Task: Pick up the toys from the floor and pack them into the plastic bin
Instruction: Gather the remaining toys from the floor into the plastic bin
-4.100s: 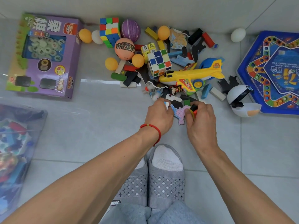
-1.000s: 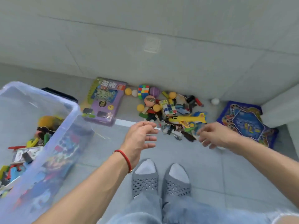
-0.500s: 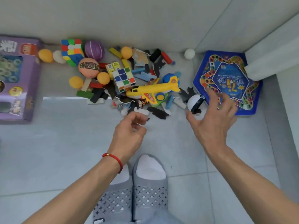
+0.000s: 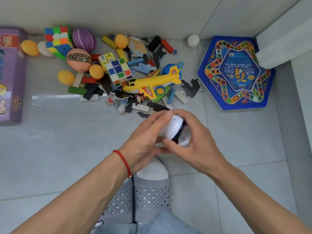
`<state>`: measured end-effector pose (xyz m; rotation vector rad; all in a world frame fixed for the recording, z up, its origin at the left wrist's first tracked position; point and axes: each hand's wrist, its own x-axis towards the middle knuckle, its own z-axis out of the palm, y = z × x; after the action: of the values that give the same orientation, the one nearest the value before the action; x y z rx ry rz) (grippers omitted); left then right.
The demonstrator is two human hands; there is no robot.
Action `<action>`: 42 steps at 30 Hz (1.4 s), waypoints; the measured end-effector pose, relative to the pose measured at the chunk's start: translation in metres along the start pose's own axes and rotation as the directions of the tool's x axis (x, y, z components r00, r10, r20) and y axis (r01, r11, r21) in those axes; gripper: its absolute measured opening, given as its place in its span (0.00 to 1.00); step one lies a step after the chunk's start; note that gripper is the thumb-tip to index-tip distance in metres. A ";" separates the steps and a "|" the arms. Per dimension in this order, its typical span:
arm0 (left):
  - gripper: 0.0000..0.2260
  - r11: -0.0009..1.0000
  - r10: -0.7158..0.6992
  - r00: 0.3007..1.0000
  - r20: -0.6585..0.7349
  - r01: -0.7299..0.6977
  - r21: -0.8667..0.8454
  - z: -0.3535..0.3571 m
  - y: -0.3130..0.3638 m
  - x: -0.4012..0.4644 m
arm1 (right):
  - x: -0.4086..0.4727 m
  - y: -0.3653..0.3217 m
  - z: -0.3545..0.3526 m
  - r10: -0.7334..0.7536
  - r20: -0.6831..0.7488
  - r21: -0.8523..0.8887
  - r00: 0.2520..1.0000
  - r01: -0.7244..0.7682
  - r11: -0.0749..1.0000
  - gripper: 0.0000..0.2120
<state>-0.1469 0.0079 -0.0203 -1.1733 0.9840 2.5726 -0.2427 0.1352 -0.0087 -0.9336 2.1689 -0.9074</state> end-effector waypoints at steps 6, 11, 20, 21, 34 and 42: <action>0.18 0.975 -0.023 0.997 -0.072 0.007 -0.221 -0.030 -0.007 0.006 | 0.040 0.004 0.002 0.077 0.005 0.098 0.997 -0.077 0.992 0.19; 0.19 0.975 0.094 0.978 -0.185 -0.128 -0.181 -0.044 -0.004 0.004 | 0.109 0.043 0.013 0.162 -0.268 -0.384 0.950 -0.260 0.886 0.23; 0.18 0.971 0.139 0.965 -0.224 -0.177 -0.159 -0.043 -0.003 0.005 | 0.118 0.067 0.043 -0.144 -0.184 -0.760 0.972 -0.048 0.648 0.11; 0.18 0.971 0.142 0.964 -0.225 -0.180 -0.157 -0.043 -0.003 0.005 | 0.118 0.068 0.044 -0.162 -0.172 -0.791 0.972 -0.038 0.610 0.10; 0.16 0.966 0.139 0.972 -0.191 -0.175 -0.190 -0.033 0.002 0.012 | 0.113 0.076 -0.009 -0.008 -0.330 -0.651 0.944 -0.222 0.726 0.13; 0.16 0.974 0.130 0.972 -0.196 -0.162 -0.158 -0.032 0.001 0.012 | 0.117 0.072 -0.007 0.075 -0.202 -0.505 0.976 -0.170 0.846 0.19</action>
<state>-0.1353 -0.0141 -0.0436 -1.4598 0.9289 2.7521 -0.3409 0.0830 -0.0898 -0.9679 2.6626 -0.3416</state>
